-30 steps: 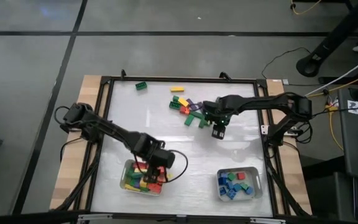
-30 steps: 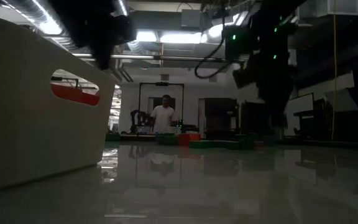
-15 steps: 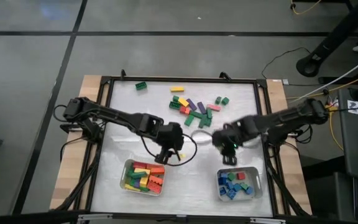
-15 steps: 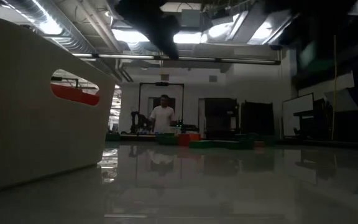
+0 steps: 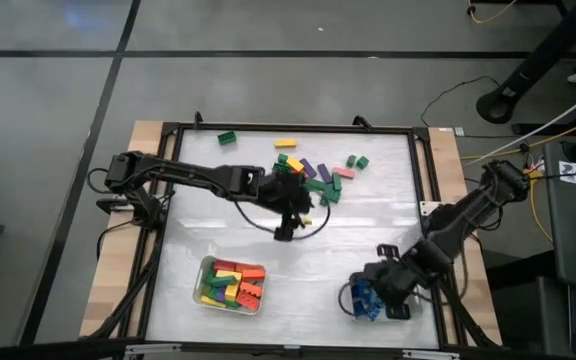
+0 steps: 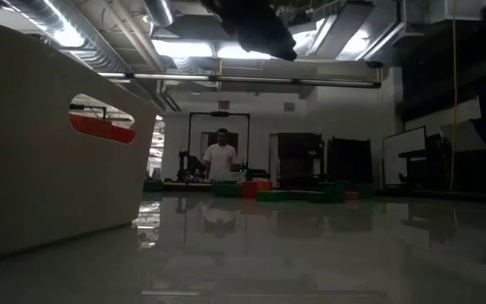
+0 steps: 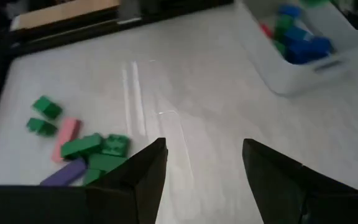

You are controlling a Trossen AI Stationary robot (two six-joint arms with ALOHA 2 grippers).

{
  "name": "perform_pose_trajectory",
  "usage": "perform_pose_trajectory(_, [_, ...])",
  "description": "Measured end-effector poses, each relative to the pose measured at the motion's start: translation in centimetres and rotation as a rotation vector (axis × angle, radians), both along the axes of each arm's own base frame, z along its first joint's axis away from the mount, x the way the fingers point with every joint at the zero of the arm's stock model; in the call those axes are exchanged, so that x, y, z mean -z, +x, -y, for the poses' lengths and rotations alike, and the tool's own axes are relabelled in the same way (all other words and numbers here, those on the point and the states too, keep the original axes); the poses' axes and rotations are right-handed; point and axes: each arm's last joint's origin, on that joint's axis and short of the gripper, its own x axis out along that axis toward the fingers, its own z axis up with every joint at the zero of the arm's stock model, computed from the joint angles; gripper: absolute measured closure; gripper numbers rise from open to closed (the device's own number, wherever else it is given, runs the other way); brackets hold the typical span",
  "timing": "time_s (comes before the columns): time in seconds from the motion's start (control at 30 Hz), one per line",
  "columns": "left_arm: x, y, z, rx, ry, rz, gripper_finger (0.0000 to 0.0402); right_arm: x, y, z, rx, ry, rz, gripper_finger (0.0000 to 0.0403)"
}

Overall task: Sort blocks by size
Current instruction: Put the square green block into the gray bin, then put the rectangular green block into the white bin

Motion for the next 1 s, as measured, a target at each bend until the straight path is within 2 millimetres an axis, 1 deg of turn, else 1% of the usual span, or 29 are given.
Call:
perform_pose_trajectory(0.03, [0.0,0.0,-0.5,-0.031,-0.021,0.005,0.0206,0.0,-0.1,-0.4,0.001,0.015,0.012,0.0258])
perform_pose_trajectory(0.13, [0.7,0.4,-2.1,-0.140,-0.092,-0.010,0.0206,0.2,-0.7,-1.0,0.026,0.009,0.014,0.0257])
perform_pose_trajectory(0.27, [2.8,1.4,-3.9,-0.340,-0.175,-0.045,0.0206,0.3,-1.0,-1.4,0.067,-0.007,0.032,0.0240])
perform_pose_trajectory(0.37, [4.8,2.2,-4.9,-0.485,-0.195,-0.059,0.0205,0.4,-1.0,-1.5,0.071,-0.020,0.041,0.0214])
perform_pose_trajectory(0.5, [7.3,2.9,-6.0,-0.620,-0.201,-0.098,0.0206,0.6,-0.9,-1.5,0.073,-0.030,0.039,0.0179])
perform_pose_trajectory(0.67, [10.3,3.5,-6.9,-0.719,-0.230,-0.148,0.0205,0.6,-0.9,-1.5,0.067,-0.034,0.040,0.0155])
perform_pose_trajectory(0.87, [13.3,3.9,-7.6,-0.777,-0.235,-0.207,0.0205,0.6,-1.1,-1.3,0.063,-0.050,0.026,0.0158])
perform_pose_trajectory(1.0, [14.6,4.1,-7.8,-0.809,-0.212,-0.222,0.0205,0.7,-1.1,-1.3,0.039,-0.064,0.025,0.0161])
